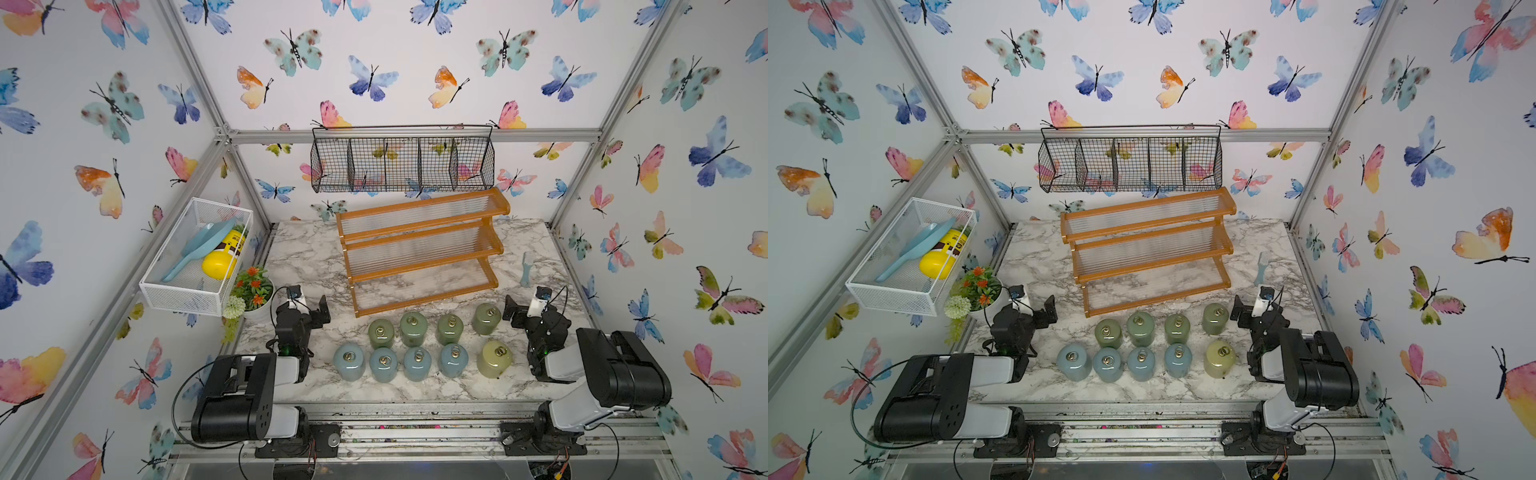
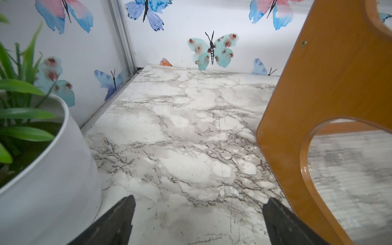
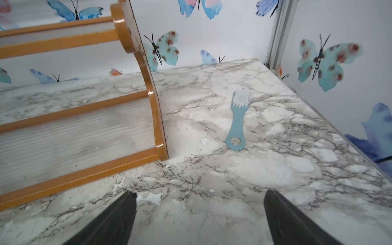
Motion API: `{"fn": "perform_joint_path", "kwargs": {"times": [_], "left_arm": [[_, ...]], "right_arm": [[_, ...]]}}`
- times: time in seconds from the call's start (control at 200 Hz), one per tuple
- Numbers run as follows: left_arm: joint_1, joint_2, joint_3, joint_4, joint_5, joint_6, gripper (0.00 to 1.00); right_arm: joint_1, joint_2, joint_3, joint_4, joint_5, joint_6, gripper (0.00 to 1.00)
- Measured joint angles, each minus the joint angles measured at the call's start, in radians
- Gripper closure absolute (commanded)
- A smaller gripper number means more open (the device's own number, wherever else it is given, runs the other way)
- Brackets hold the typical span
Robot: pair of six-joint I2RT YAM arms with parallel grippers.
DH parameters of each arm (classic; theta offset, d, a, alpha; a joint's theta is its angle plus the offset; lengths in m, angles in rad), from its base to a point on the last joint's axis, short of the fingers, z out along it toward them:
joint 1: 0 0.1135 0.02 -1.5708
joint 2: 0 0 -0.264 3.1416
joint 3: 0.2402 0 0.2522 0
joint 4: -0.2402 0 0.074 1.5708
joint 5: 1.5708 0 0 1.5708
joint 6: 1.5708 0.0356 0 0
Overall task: Remove the tea canisters from the shelf
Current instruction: Reset both arms
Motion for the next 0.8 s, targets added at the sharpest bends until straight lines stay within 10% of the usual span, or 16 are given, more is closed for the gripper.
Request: {"fn": "perform_joint_path", "kwargs": {"times": [0.801], "left_arm": [[0.000, 0.002, 0.000, 0.040, 0.024, 0.011, 0.02]], "right_arm": [[0.000, 0.005, 0.050, -0.017, -0.064, -0.029, 0.00]]}}
